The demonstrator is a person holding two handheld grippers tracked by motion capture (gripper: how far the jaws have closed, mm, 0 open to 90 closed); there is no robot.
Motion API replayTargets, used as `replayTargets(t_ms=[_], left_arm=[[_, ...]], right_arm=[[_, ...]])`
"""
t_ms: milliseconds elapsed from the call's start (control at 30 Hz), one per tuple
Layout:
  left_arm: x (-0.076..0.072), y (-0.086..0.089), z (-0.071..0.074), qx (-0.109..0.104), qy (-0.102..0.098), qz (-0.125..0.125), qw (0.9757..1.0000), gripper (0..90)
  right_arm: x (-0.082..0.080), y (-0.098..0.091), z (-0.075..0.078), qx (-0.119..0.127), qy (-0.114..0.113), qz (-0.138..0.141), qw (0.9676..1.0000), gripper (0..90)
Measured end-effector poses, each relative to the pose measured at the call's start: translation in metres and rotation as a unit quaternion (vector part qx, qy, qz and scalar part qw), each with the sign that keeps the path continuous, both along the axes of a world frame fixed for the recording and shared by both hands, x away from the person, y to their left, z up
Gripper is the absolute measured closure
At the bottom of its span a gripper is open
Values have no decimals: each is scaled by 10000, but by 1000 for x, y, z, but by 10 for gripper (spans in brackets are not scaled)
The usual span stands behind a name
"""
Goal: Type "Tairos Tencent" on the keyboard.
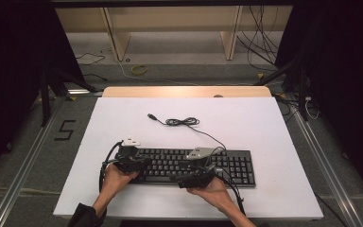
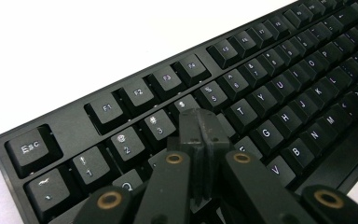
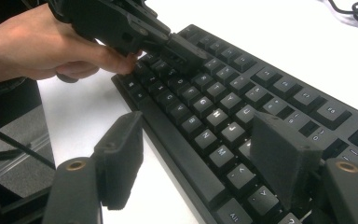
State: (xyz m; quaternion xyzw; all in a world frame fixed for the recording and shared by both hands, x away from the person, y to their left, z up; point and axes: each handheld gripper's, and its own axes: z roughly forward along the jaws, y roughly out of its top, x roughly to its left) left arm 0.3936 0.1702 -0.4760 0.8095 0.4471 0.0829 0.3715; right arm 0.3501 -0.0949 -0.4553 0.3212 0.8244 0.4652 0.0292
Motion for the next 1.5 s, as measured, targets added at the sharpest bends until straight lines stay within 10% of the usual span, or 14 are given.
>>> replayTargets(t_ms=[500,1500], left_arm=[[-7,7,12,-306,-87,32,9995,850],[-26,20,16,-857,-196,-19,9961,433]], right_arm=[[1,-2,2,13,-31,-42,10000,361],[11,9,0,-48,-6,-163,9999,481]])
